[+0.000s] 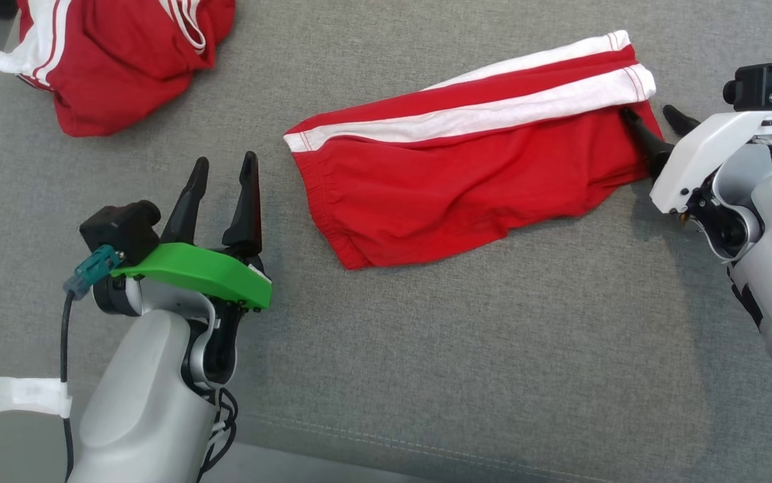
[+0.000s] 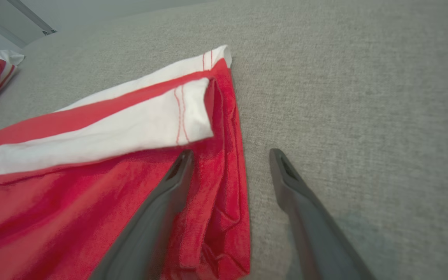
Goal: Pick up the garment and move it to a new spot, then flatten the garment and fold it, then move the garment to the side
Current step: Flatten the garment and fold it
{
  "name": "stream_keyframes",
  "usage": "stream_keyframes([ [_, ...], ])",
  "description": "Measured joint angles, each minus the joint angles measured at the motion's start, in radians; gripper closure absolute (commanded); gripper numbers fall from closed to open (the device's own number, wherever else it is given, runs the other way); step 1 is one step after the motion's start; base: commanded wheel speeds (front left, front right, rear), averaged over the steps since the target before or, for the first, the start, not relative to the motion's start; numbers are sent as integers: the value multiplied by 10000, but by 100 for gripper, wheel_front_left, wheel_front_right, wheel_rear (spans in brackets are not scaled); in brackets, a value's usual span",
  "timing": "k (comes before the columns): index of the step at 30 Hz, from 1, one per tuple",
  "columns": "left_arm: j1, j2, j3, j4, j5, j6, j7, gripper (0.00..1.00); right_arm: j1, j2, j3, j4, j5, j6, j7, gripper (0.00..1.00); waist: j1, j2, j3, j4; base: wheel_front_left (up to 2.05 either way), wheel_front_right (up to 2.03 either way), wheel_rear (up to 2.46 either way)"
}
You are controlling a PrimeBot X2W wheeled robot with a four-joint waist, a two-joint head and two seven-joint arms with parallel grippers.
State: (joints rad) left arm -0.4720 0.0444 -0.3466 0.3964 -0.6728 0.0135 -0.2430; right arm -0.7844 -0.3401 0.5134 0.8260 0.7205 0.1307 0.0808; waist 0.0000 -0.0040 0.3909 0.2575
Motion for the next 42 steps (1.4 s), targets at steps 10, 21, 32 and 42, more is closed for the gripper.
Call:
stream_keyframes([
  [10,384,2,280,-499,-6,0,-56,0,-28,151,334,56,291,-2,324,100,0,0,-66,171,0,0,0],
  [21,684,65,558,-1170,13,15,-59,0,64,228,625,-355,782,-2,-163,100,0,0,-295,-276,0,0,0],
  [32,1195,215,773,-1685,77,98,-88,0,1383,259,428,-777,1459,0,-1528,100,0,0,-573,-1079,0,0,0],
  [42,1628,347,863,-2040,86,134,-88,0,2436,667,236,-825,1981,0,-2495,100,0,0,-1039,-1720,0,0,0],
])
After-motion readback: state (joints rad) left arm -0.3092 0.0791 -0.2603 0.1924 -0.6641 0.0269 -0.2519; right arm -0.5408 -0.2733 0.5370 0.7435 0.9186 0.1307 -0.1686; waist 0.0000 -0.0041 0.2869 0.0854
